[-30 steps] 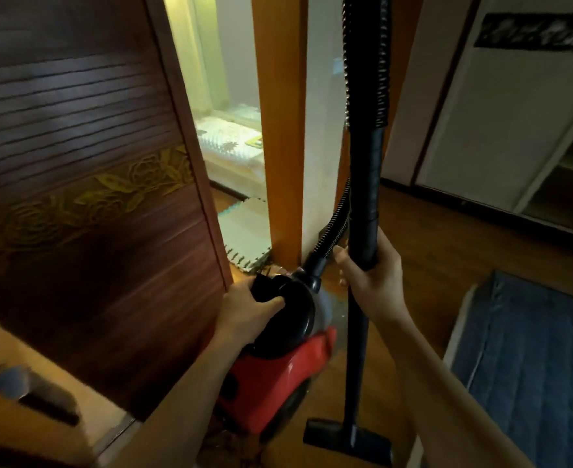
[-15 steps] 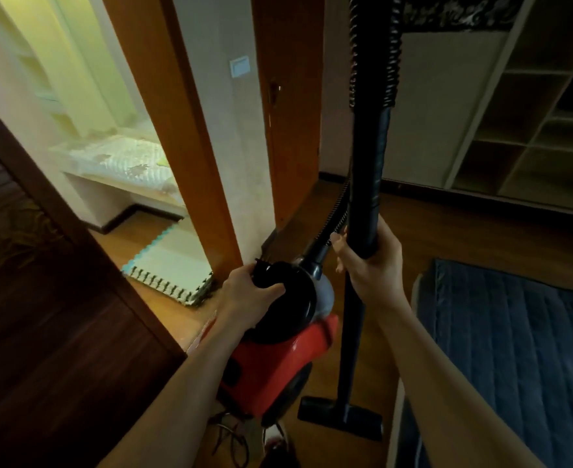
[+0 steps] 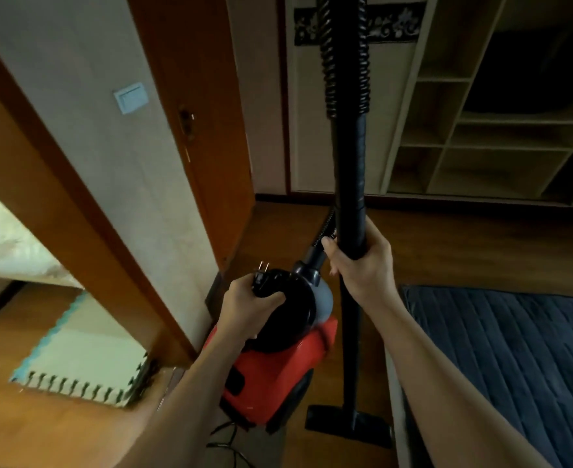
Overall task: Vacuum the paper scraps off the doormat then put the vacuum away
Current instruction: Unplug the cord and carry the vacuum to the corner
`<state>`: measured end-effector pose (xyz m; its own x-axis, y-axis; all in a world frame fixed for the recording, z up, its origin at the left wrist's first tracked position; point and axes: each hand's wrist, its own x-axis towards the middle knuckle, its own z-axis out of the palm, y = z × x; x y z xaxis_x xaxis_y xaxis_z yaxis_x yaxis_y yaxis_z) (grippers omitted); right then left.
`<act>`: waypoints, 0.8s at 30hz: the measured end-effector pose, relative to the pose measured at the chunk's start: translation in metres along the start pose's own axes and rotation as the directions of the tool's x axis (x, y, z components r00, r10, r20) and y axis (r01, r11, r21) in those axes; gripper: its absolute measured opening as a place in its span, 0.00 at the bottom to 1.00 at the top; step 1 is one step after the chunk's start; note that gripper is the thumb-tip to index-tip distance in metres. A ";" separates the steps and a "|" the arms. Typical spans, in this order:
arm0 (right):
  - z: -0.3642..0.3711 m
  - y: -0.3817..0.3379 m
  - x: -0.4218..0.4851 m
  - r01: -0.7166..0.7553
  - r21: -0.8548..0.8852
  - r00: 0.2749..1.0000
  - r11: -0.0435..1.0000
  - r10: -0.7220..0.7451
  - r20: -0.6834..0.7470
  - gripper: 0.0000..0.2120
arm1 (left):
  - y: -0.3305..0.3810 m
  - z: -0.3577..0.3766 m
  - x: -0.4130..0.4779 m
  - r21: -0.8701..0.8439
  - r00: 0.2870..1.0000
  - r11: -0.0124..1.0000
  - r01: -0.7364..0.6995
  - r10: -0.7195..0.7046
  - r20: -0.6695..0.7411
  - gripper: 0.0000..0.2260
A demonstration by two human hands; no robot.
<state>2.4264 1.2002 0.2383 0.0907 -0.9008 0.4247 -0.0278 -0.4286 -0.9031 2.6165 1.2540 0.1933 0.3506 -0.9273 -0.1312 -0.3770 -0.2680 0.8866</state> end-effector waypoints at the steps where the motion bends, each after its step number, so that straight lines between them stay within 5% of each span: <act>1: 0.004 0.003 0.015 -0.004 -0.007 1.000 1.000 0.003 -0.009 0.10 | 0.004 0.000 0.018 -0.007 1.000 1.000 -0.008 0.008 0.014 0.07; 13: 0.019 0.068 0.163 -0.024 -0.033 0.998 0.999 0.022 -0.051 0.14 | 0.044 0.013 0.200 0.065 0.998 0.996 -0.060 0.059 0.013 0.08; 24: -0.040 0.185 0.355 -0.060 -0.063 0.998 0.996 0.058 -0.036 0.13 | 0.110 0.107 0.405 0.142 0.997 0.988 -0.056 0.048 0.062 0.09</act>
<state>2.4140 0.7986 0.2245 0.0531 -0.9261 0.3734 -0.0964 -0.3770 -0.9212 2.6248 0.8214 0.1900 0.2787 -0.9533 -0.1160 -0.5141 -0.2502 0.8204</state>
